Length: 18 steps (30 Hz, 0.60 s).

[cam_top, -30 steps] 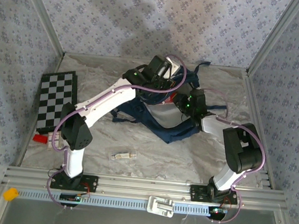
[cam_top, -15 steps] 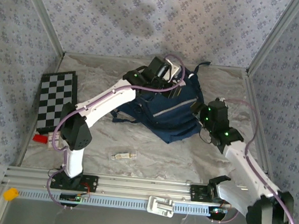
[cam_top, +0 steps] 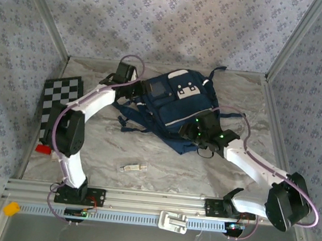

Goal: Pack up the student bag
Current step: Close the student bag at the center of the table, then rotate the student bag at the center of the table.

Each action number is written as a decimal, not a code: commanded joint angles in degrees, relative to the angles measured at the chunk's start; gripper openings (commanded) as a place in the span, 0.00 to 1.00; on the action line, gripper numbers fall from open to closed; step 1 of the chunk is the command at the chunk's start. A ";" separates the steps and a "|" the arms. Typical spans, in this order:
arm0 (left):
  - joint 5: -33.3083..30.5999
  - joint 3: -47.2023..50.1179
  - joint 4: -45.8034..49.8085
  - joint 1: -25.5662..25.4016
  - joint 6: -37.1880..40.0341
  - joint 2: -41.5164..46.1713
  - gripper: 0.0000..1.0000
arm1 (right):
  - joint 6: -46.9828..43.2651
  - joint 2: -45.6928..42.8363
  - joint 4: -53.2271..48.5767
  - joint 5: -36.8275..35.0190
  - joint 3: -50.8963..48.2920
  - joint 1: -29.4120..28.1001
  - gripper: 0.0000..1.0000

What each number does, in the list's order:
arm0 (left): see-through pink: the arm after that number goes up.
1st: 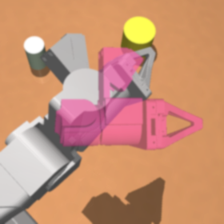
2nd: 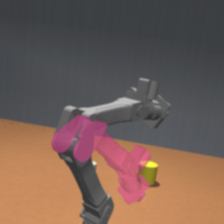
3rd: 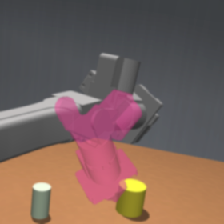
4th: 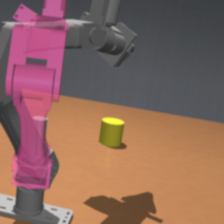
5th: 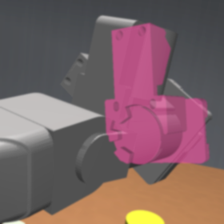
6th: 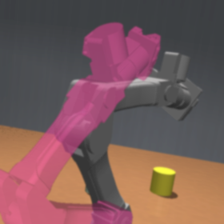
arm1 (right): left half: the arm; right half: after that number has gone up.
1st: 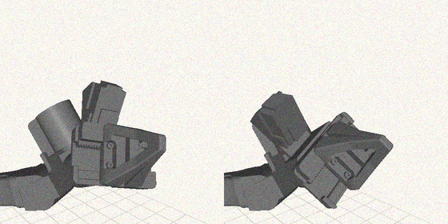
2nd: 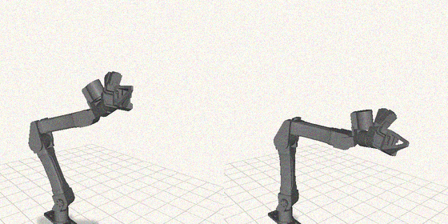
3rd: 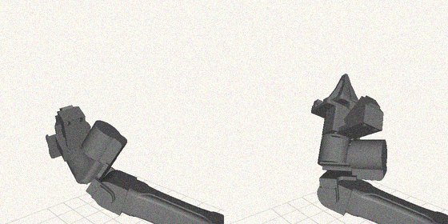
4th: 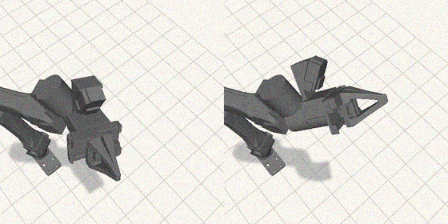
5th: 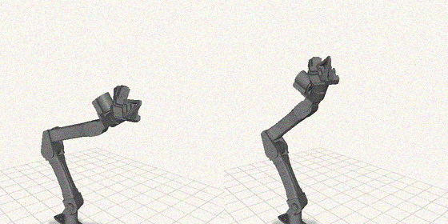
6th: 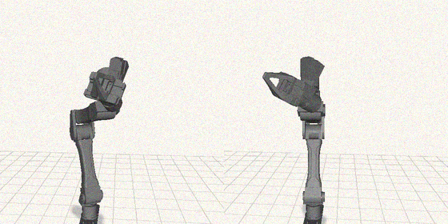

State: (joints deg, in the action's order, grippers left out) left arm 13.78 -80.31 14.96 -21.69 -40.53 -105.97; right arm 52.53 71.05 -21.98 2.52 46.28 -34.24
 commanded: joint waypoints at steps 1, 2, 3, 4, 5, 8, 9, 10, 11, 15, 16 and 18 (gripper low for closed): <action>2.75 -1.81 -4.35 -0.34 -5.84 -4.11 0.54 | 1.87 1.46 3.45 0.73 0.76 -0.13 0.63; 2.96 -2.01 -5.37 -0.16 -6.44 -5.47 0.54 | 1.96 1.77 3.68 0.68 0.59 -0.13 0.63; 2.77 -2.71 -5.21 0.02 -7.35 -6.78 0.53 | 2.00 1.90 3.78 0.48 0.28 -0.12 0.63; 2.71 -3.29 -4.47 0.19 -8.12 -7.93 0.52 | 2.04 1.90 3.79 0.46 -0.02 -0.01 0.63; 3.10 -3.49 -4.66 0.25 -9.14 -8.95 0.50 | 2.18 1.77 3.87 0.41 -0.48 0.34 0.64; 4.15 -2.24 -9.35 0.05 -10.99 -10.57 0.49 | 2.22 1.67 5.22 1.27 -2.14 1.16 0.64; 4.21 -2.12 -10.73 -0.01 -11.13 -10.89 0.51 | 2.22 1.81 5.13 1.47 -2.40 1.35 0.64; 4.44 -1.95 -11.56 -0.10 -11.31 -11.13 0.51 | 2.22 1.90 5.06 1.50 -2.52 1.52 0.64; 4.65 -1.95 -11.88 -0.27 -11.53 -11.48 0.50 | 2.06 1.90 5.16 1.52 -2.89 1.62 0.64; 3.82 0.70 -12.42 -1.07 -14.47 -10.71 0.37 | 2.65 1.82 6.64 2.69 -4.98 2.88 0.64; 3.83 1.97 -13.73 -1.07 -15.84 -10.33 0.35 | 2.73 1.69 7.05 2.98 -5.51 3.25 0.64; 3.77 3.66 -15.38 -1.07 -17.07 -9.39 0.30 | 2.82 1.35 7.82 3.14 -6.45 3.87 0.64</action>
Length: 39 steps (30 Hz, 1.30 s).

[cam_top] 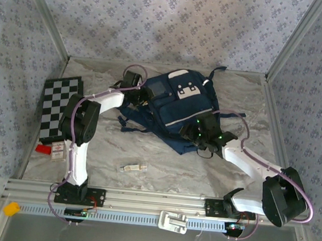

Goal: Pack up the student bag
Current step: Rotate the student bag at the center of the table.

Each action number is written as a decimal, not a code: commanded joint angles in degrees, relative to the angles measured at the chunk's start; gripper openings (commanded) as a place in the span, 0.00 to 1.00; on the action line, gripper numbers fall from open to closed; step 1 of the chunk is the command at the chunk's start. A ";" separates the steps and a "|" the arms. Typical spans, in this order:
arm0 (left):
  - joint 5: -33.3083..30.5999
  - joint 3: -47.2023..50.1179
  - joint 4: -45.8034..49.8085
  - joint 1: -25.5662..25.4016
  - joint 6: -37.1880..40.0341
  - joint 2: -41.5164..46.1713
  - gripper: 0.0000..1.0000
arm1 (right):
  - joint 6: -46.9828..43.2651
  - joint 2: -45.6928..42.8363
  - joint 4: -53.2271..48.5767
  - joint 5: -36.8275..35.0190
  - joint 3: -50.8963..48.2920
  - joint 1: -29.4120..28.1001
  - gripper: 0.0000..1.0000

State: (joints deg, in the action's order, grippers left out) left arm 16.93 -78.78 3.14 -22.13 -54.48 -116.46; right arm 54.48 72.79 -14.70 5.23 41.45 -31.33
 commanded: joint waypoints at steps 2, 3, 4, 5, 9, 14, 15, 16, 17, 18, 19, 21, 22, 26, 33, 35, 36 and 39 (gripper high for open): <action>-1.46 1.96 -0.32 -0.55 -3.53 1.58 0.24 | 0.81 -0.29 0.90 0.90 -1.89 1.38 0.64; -2.42 2.33 0.88 -0.46 -3.85 1.80 0.21 | 0.65 -0.15 0.85 1.04 -1.79 1.47 0.64; -2.93 2.97 0.80 -0.38 -4.19 1.93 0.19 | 0.53 -0.11 0.81 1.19 -1.78 1.53 0.64; -2.95 3.58 0.00 -0.37 -4.61 1.91 0.19 | 0.48 -0.12 0.81 1.18 -1.86 1.62 0.64; -0.90 2.62 -1.78 -0.45 -5.60 -0.34 0.21 | 0.53 -0.07 1.33 1.48 -2.03 1.98 0.64; -0.87 2.19 -4.13 -1.57 -7.30 -1.13 0.19 | 0.16 -0.02 1.01 1.21 -1.26 1.98 0.65; -1.02 2.19 -4.55 -1.75 -7.65 -1.13 0.15 | 0.10 0.13 0.85 0.90 -1.07 2.14 0.65; -1.03 2.19 -4.98 -1.76 -8.05 -1.00 0.12 | -0.09 0.22 0.81 0.71 -1.11 2.36 0.65; -0.69 2.31 -5.67 -1.75 -8.66 -0.72 0.08 | -0.57 0.53 1.15 0.90 -1.09 2.80 0.65; -0.44 2.48 -6.09 -1.78 -9.05 -0.29 0.04 | -0.97 0.77 1.53 1.08 -0.89 3.54 0.65; -0.41 2.62 -6.30 -1.90 -9.07 0.23 0.01 | -1.52 1.02 2.19 1.30 -0.76 4.31 0.65; -0.43 3.04 -5.73 -2.19 -9.01 1.68 0.00 | -3.17 1.86 4.50 1.92 -0.23 5.75 0.65; -0.33 3.38 -5.45 -2.22 -9.02 2.36 0.00 | -4.17 2.63 5.18 2.01 0.42 6.26 0.65; 0.36 6.39 -5.74 -2.61 -9.72 5.72 0.00 | -9.80 6.93 6.45 2.39 5.75 8.65 0.66; -0.98 13.71 -4.29 -3.80 -12.59 12.84 0.00 | -17.30 17.93 6.57 4.18 18.10 14.17 0.70; -1.45 15.00 -4.32 -5.15 -14.62 13.81 0.00 | -17.99 20.98 3.82 3.69 22.75 14.76 0.70; -2.44 15.91 -5.20 -5.82 -15.90 14.27 0.00 | -20.30 22.10 1.58 2.87 24.66 14.67 0.71; -3.92 17.02 -7.58 -6.12 -19.52 14.94 0.00 | -20.46 21.67 -6.63 -4.11 28.48 11.80 0.73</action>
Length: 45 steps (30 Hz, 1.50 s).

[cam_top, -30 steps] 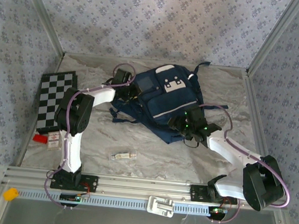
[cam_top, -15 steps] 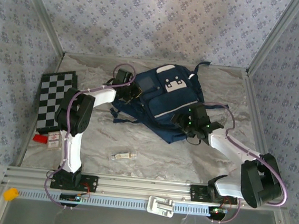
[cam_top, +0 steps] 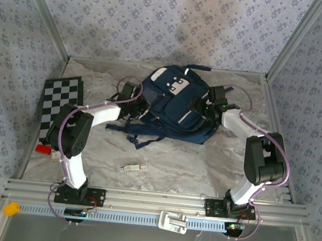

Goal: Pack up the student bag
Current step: Rotate the student bag at the center of the table, then zip the student bag at the center of the table.

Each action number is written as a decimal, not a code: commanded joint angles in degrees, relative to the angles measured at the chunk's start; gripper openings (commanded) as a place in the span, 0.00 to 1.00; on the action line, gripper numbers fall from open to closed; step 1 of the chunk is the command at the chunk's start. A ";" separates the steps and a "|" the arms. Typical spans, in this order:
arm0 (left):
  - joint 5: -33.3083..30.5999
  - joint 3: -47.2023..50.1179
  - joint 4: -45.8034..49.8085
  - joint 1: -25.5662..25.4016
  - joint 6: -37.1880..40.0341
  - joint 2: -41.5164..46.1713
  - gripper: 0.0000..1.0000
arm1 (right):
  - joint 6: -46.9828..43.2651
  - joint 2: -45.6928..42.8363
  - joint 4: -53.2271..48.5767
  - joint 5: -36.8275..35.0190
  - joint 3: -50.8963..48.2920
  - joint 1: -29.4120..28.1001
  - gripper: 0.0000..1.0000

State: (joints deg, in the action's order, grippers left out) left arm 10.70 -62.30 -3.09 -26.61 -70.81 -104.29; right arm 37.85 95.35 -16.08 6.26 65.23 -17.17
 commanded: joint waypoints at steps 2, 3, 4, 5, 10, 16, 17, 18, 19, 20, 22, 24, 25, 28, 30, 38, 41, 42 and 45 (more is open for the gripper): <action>1.93 0.58 -2.48 -1.69 -5.48 3.32 0.00 | -1.65 -2.64 -8.91 -8.14 4.87 -4.47 0.76; 1.34 0.78 -3.27 -1.77 -6.72 3.83 0.00 | -0.12 -3.62 -11.71 -10.19 5.20 -5.76 0.77; 0.78 0.85 -3.91 -1.80 -7.50 4.32 0.00 | 0.41 -4.58 -14.07 -12.36 5.52 -7.32 0.78; 0.65 0.58 -3.87 -1.87 -8.30 4.65 0.00 | 0.66 -5.13 -16.46 -14.44 6.07 -8.81 0.78; 1.24 0.87 -6.08 -1.83 -13.71 6.67 0.00 | 4.66 -6.30 -28.75 -21.30 9.20 -14.21 0.81; 3.30 -1.44 -5.38 -1.28 -14.78 6.24 0.00 | 5.73 -7.58 -37.02 -20.65 11.62 -16.03 0.84; 3.49 -1.59 -5.26 -1.04 -15.03 6.12 0.00 | 6.61 -8.06 -37.47 -20.09 10.91 -15.88 0.85; 3.45 -1.69 -5.58 -0.83 -15.00 5.93 0.00 | 6.92 -9.04 -35.73 -20.30 9.57 -15.87 0.85; 3.30 -1.75 -5.41 -0.53 -15.02 5.89 0.00 | 7.68 -10.06 -33.57 -19.10 7.96 -16.34 0.85; 3.12 -1.61 -5.26 -0.25 -15.14 5.90 0.00 | 8.71 -10.57 -31.42 -17.38 6.54 -16.95 0.85; 3.01 -1.50 -5.69 0.20 -15.06 5.90 0.00 | 11.65 -10.70 -25.36 -13.15 4.16 -18.95 0.85; 3.19 -1.49 -5.91 0.32 -15.30 5.75 0.00 | 14.16 -9.16 -19.22 -10.31 3.59 -21.55 0.84; 3.34 -1.57 -6.05 0.25 -15.24 5.75 0.00 | 15.30 -8.16 -17.33 -10.43 3.59 -22.80 0.82; 3.23 -1.71 -5.26 0.49 -14.73 5.67 0.00 | 16.84 -4.01 -12.88 -9.27 3.59 -24.84 0.77; 3.53 -1.55 -5.16 0.76 -14.79 5.67 0.00 | 16.45 -1.73 -9.90 -7.74 3.59 -23.86 0.71; 5.21 0.84 -5.67 1.04 -15.65 6.71 0.00 | 4.37 5.65 -6.78 -9.88 8.93 -17.10 0.61; 5.21 1.80 -6.88 0.02 -16.92 6.74 0.00 | -0.46 8.35 -6.56 -8.74 13.65 -14.02 0.61; 5.21 1.91 -7.41 -0.18 -17.18 6.61 0.00 | -1.30 8.73 -7.82 -8.48 15.42 -13.81 0.62; 5.42 1.42 -7.25 -0.20 -17.46 6.20 0.00 | -4.38 7.84 -15.63 -11.68 19.80 -15.63 0.69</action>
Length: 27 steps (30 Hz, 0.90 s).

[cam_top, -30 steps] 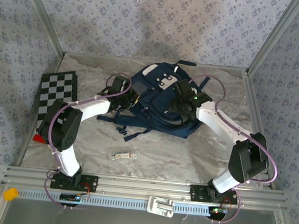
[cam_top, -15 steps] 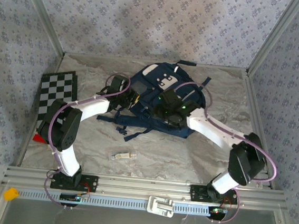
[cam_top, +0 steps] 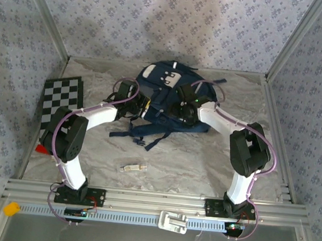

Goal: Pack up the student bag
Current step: Zip the student bag at the center of the table.

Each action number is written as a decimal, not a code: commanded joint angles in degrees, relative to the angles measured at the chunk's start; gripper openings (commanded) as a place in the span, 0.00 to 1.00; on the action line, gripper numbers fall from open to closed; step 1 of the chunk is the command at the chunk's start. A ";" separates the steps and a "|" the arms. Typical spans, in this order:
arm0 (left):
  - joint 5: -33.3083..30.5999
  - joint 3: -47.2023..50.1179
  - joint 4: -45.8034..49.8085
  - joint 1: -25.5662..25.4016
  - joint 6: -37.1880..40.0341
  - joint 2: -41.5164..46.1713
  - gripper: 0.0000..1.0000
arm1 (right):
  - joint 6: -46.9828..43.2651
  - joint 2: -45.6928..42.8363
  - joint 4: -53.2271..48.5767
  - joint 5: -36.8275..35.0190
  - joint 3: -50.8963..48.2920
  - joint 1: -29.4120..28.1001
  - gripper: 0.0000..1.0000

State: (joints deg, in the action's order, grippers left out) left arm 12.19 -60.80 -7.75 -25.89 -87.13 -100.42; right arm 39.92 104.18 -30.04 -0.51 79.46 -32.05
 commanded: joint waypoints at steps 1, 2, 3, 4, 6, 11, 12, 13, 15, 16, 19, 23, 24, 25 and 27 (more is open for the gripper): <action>3.82 -0.03 -2.92 -0.94 -1.14 2.33 0.00 | -5.74 -1.51 -5.36 -7.63 6.87 -1.96 0.71; 3.62 -0.33 -2.90 -1.07 -1.06 2.27 0.00 | -5.19 -2.04 -8.19 -9.30 7.68 -3.10 0.73; 3.56 -0.53 -2.80 -1.17 -1.02 2.15 0.00 | -4.44 -2.29 -10.27 -10.24 8.06 -4.00 0.74; 3.55 -0.78 -2.79 -1.23 -1.08 1.96 0.00 | -2.77 -2.15 -12.91 -11.44 8.97 -5.30 0.75; 3.64 -1.20 -2.75 -1.53 -1.14 1.65 0.00 | -0.48 -1.47 -16.83 -14.29 10.94 -7.92 0.75; 3.46 -0.83 -3.77 -1.71 -2.01 1.37 0.00 | 4.42 3.75 -22.00 -16.64 18.43 -12.52 0.67; 3.46 -0.71 -4.06 -1.71 -2.08 1.41 0.00 | 5.31 4.76 -22.41 -16.54 19.55 -12.94 0.65; 3.45 -0.68 -4.11 -1.76 -2.16 1.46 0.00 | 6.48 5.74 -22.26 -16.34 20.23 -13.25 0.63; 3.54 -0.39 -4.12 -1.71 -2.18 1.71 0.00 | 7.42 7.00 -20.31 -15.50 20.38 -13.56 0.57; 3.54 -0.09 -4.36 -1.74 -2.27 1.93 0.00 | 8.34 7.70 -19.84 -15.02 20.39 -13.53 0.54; 3.72 0.38 -4.64 -1.66 -2.34 2.22 0.00 | 9.75 9.94 -18.96 -14.64 22.63 -13.21 0.48; 4.16 0.41 -5.04 -1.55 -2.33 2.20 0.00 | 12.62 13.24 -20.75 -14.78 26.02 -13.26 0.45; 4.20 0.51 -5.23 -1.53 -2.29 2.23 0.00 | 13.31 13.85 -20.80 -14.38 26.48 -13.03 0.45; 4.25 0.74 -5.37 -1.49 -2.41 2.31 0.00 | 14.13 14.33 -20.68 -14.70 26.67 -12.83 0.44; 4.29 1.30 -5.72 -1.36 -2.74 2.56 0.00 | 15.70 14.77 -20.15 -15.69 26.63 -12.71 0.42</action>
State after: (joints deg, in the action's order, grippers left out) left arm 12.21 -59.77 -8.95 -26.26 -89.30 -100.42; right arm 51.44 117.82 -48.49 -14.22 104.14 -45.30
